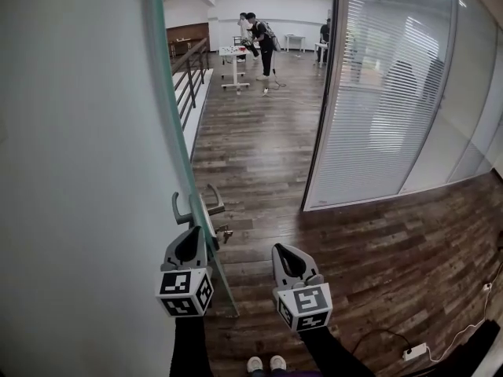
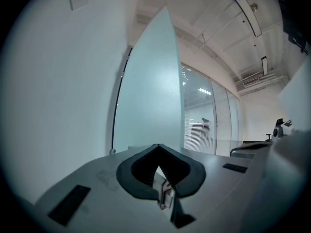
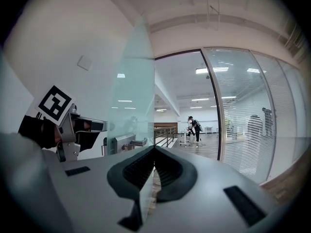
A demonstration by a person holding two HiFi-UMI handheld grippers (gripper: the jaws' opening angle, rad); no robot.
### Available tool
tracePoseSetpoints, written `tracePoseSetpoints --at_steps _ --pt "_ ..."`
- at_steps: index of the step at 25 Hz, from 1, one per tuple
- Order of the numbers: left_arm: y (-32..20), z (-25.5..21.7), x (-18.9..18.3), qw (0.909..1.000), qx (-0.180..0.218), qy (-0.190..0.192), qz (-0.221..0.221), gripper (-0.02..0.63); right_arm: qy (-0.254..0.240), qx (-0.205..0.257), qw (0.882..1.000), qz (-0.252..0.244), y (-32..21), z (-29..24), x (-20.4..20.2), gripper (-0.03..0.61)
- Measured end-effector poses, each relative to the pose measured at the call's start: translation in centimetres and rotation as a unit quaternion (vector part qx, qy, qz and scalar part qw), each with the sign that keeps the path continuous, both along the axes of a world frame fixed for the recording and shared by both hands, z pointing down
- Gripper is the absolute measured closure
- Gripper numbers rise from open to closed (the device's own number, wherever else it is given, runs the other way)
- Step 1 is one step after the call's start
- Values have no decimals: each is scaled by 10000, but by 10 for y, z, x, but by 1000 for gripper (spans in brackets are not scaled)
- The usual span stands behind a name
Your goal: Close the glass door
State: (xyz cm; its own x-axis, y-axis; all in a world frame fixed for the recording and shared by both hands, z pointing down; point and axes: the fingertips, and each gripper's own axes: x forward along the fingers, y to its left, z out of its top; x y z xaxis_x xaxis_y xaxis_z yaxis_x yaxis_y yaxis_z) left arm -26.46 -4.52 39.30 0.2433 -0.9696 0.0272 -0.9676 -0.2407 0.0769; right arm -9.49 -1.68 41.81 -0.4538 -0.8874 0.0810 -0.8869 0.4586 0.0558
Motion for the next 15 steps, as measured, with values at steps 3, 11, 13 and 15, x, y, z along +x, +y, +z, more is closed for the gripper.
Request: tracePoseSetpoints --at_steps 3,11,13,15 --pt "-7 -1 15 10000 -16 34 83 615 -23 12 10000 65 -3 -3 5 581" --pt "-28 -5 61 9986 13 -183 496 615 -51 42 9997 215 -10 -7 14 581" --pt "-32 -8 70 9972 103 -501 553 614 -53 35 9996 267 -11 -8 16 581" --pt "-37 -10 71 9955 215 -808 437 614 -52 25 9995 322 -14 -6 20 581"
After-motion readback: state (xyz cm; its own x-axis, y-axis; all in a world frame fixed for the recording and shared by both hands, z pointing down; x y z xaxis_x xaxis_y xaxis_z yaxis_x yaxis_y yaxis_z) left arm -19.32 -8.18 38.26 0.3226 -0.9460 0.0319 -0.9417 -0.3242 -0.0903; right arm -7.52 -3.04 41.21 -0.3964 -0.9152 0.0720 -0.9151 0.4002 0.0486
